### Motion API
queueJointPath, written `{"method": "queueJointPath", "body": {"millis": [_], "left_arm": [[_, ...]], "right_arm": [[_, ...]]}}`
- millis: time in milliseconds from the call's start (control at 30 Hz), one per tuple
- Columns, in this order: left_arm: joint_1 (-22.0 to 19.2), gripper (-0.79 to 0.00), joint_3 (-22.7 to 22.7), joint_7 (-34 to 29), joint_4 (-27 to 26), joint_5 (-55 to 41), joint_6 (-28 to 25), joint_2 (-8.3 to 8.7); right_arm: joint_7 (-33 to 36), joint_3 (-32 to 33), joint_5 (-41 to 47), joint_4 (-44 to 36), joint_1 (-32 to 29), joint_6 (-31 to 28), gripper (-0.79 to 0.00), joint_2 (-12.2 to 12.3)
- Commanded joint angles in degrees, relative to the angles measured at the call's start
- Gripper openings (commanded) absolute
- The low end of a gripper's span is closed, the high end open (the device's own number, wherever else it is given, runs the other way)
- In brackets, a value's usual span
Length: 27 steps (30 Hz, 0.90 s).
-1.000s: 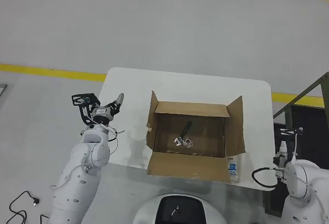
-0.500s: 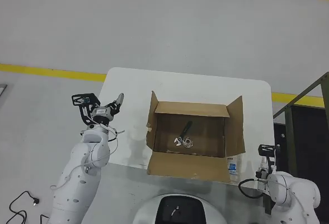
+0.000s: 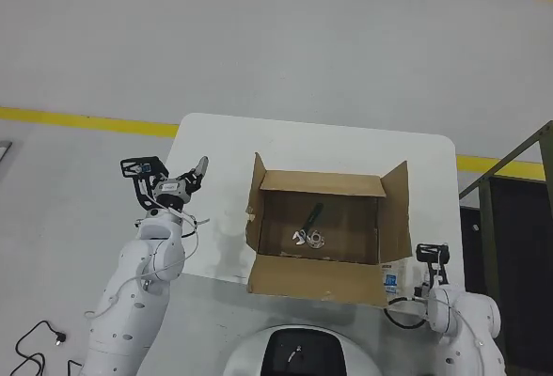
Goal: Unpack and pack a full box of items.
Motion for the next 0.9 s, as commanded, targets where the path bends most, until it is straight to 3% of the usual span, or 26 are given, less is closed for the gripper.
{"method": "queueJointPath", "body": {"millis": [0,200,233,267,300,367,433,533,600,867], "left_arm": [[0.0,0.0,0.0,0.0,0.0,0.0,0.0,0.0],[0.0,0.0,0.0,0.0,0.0,0.0,0.0,0.0],[0.0,0.0,0.0,0.0,0.0,0.0,0.0,0.0],[0.0,0.0,0.0,0.0,0.0,0.0,0.0,0.0],[0.0,0.0,0.0,0.0,0.0,0.0,0.0,0.0],[0.0,0.0,0.0,0.0,0.0,0.0,0.0,0.0],[0.0,0.0,0.0,0.0,0.0,0.0,0.0,0.0],[0.0,0.0,0.0,0.0,0.0,0.0,0.0,0.0],[0.0,0.0,0.0,0.0,0.0,0.0,0.0,0.0],[0.0,0.0,0.0,0.0,0.0,0.0,0.0,0.0]], "right_arm": [[-0.69,-0.51,-0.37,1.74,0.93,0.48,-0.785,0.05],[-1.26,-1.51,-0.58,5.65,3.14,1.5,-0.785,0.19],[-1.3,-1.62,-0.67,5.96,3.33,1.61,-0.751,0.22],[-1.21,-1.75,-0.6,6.1,3.51,1.75,-0.591,0.24],[-1.16,-1.88,-0.62,6.05,3.63,1.85,-0.523,0.26],[-0.93,-2.03,-0.51,5.81,3.7,2.01,-0.486,0.3],[-0.79,-1.95,-0.27,5.52,3.73,2.22,-0.366,0.36],[-0.73,-1.73,-0.3,4.88,3.7,2.32,-0.323,0.49],[-0.3,-1.51,-0.04,4.04,3.64,2.48,-0.142,0.56],[3.91,1.14,4.1,-8.3,2.65,2.31,-0.135,0.87]]}}
